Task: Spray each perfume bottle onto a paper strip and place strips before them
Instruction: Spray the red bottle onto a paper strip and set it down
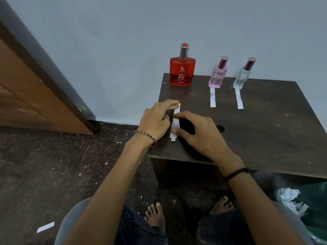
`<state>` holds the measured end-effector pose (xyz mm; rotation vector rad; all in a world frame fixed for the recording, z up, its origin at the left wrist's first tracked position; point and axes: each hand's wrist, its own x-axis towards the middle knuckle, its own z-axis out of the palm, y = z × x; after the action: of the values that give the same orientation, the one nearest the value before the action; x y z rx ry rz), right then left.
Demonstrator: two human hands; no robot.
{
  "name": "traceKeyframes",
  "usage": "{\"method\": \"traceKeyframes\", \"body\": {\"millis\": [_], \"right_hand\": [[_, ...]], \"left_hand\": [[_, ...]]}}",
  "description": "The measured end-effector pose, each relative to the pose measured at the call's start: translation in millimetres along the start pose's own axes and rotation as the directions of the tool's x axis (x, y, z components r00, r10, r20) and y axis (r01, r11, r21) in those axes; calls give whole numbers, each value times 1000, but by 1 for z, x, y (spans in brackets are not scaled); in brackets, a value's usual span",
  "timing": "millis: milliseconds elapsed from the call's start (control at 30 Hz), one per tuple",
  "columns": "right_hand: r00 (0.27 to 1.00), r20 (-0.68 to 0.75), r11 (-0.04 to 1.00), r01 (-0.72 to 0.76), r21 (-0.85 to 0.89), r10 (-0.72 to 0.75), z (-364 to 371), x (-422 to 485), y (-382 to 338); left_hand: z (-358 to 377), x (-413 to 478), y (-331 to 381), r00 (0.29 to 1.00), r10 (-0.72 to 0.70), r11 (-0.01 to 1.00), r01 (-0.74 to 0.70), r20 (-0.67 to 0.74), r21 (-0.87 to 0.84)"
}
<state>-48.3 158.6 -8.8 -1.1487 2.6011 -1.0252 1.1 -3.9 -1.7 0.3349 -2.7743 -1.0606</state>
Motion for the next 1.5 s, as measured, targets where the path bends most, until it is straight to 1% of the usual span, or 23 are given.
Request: {"method": "traceKeyframes", "body": {"millis": [100, 200, 300, 400, 600, 700, 833, 933, 1067, 1167, 1300, 1500], "right_hand": [[996, -85, 999, 35, 15, -34, 2, -1, 3], [983, -180, 996, 59, 67, -46, 2, -1, 7], [963, -269, 989, 49, 139, -9, 1, 0, 9], [950, -311, 975, 35, 218, 36, 1, 2, 9], [951, -282, 934, -19, 356, 127, 3, 4, 7], [947, -283, 921, -31, 388, 151, 3, 5, 9], [955, -263, 927, -32, 374, 139, 2, 6, 11], [969, -228, 949, -23, 314, 98, 3, 8, 10], [968, -236, 971, -21, 237, 78, 5, 11, 10], [964, -248, 967, -30, 252, 95, 7, 11, 9], [949, -267, 945, -77, 318, 167, 7, 12, 10], [940, -269, 938, -115, 328, 210, 7, 13, 13]], "left_hand": [[2, 3, 3, 999, -7, 1000, 8, -35, 21], [2, 5, 3, 999, -29, 1000, 28, -45, -9], [2, 9, 3, 997, -53, 997, 50, -61, -60], [5, 10, 4, 994, -61, 997, 57, -95, -49], [9, 12, 4, 987, -82, 994, 71, -137, -79], [10, 13, 3, 982, -110, 991, 95, -155, -99], [11, 15, 2, 977, -136, 985, 115, -163, -132], [10, 16, 2, 976, -142, 982, 119, -164, -144], [11, 16, 0, 974, -149, 976, 117, -171, -182], [12, 16, -1, 975, -150, 971, 113, -166, -212], [14, 16, 1, 966, -163, 967, 116, -199, -229], [14, 11, 9, 954, -145, 978, 97, -263, -185]]}}
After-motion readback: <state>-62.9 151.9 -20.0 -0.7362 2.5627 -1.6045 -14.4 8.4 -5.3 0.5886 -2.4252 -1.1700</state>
